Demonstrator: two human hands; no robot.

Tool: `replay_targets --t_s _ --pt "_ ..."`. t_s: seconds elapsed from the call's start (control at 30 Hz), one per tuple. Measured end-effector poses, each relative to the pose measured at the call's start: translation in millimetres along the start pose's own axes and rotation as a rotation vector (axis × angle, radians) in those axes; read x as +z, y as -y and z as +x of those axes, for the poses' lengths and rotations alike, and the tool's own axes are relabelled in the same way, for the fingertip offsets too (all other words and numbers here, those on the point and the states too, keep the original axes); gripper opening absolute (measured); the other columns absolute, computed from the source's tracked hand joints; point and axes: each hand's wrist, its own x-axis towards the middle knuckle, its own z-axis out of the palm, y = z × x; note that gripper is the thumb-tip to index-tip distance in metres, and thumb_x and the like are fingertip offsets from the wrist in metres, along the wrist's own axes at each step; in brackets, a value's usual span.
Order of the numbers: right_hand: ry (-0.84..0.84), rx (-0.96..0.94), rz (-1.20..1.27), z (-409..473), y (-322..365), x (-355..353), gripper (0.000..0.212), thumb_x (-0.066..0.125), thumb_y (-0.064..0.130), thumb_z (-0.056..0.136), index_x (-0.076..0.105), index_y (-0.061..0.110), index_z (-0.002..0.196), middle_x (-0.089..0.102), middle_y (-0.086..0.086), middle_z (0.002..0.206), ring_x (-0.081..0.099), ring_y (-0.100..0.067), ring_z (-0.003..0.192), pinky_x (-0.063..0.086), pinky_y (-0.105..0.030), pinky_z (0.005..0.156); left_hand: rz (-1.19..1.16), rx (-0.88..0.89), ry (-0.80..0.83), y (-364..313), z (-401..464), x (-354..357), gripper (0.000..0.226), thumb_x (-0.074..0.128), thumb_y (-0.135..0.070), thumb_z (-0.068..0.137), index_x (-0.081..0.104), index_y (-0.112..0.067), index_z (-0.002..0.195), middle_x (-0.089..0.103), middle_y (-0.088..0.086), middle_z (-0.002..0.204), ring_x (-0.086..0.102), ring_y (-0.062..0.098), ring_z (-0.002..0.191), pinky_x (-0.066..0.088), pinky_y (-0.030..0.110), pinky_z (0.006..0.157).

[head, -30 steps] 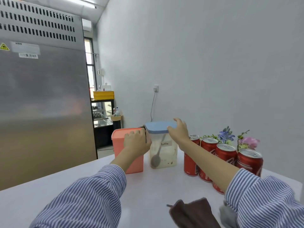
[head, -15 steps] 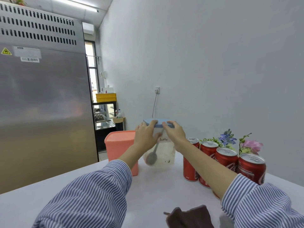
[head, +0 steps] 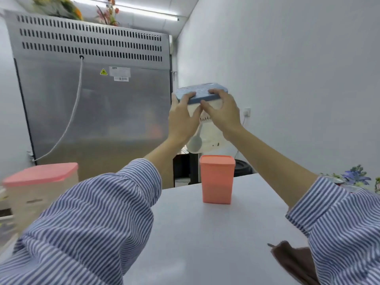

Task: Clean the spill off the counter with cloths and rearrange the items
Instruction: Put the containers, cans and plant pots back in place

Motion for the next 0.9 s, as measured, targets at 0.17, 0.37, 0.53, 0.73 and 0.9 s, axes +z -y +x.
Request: replay_targets --t_s 0.17,0.37,0.53,0.73,0.9 --pt "0.171 0.023 0.110 -48 32 98 0.041 0.061 0.027 0.089 0.053 0.021 0.129 0.050 -0.005 0.128 0.050 -0.018 0.111 0.037 -0.020 0.084 0.278 -0.096 0.051 61 -27 -100 0.041 0.060 -0.029 0.089 0.054 -0.012 0.127 0.027 0.017 0.152 0.046 0.027 0.127 0.034 0.027 0.100" --pt "0.330 0.122 0.162 -117 45 190 0.037 0.057 0.022 0.092 0.052 0.022 0.128 0.046 -0.007 0.128 0.045 -0.011 0.095 0.039 -0.020 0.080 0.385 -0.187 0.117 129 -80 -186 0.039 0.068 -0.026 0.084 0.059 -0.006 0.117 0.059 0.008 0.123 0.055 0.020 0.114 0.031 0.010 0.087" --pt "0.379 0.225 0.189 -156 40 228 0.037 0.055 0.021 0.092 0.053 0.023 0.129 0.047 -0.005 0.128 0.043 -0.010 0.095 0.033 -0.017 0.083 0.405 -0.246 0.243 167 -100 -218 0.037 0.069 -0.020 0.083 0.058 -0.003 0.113 0.061 0.008 0.114 0.057 0.020 0.105 0.030 0.007 0.081" --pt "0.338 0.287 0.188 -182 33 258 0.034 0.055 0.027 0.093 0.053 0.022 0.126 0.044 -0.005 0.128 0.047 -0.014 0.100 0.035 -0.020 0.082 0.722 -0.231 0.537 181 -109 -220 0.032 0.048 -0.023 0.095 0.048 -0.005 0.122 0.055 0.009 0.118 0.043 0.030 0.118 0.031 0.035 0.103" --pt "0.304 0.304 0.201 -187 38 276 0.035 0.056 0.026 0.092 0.052 0.022 0.127 0.038 -0.007 0.131 0.050 -0.024 0.113 0.042 -0.029 0.097 0.864 -0.152 0.578 186 -105 -227 0.024 0.043 -0.019 0.096 0.046 -0.004 0.115 0.055 0.010 0.114 0.044 0.029 0.109 0.034 0.033 0.089"
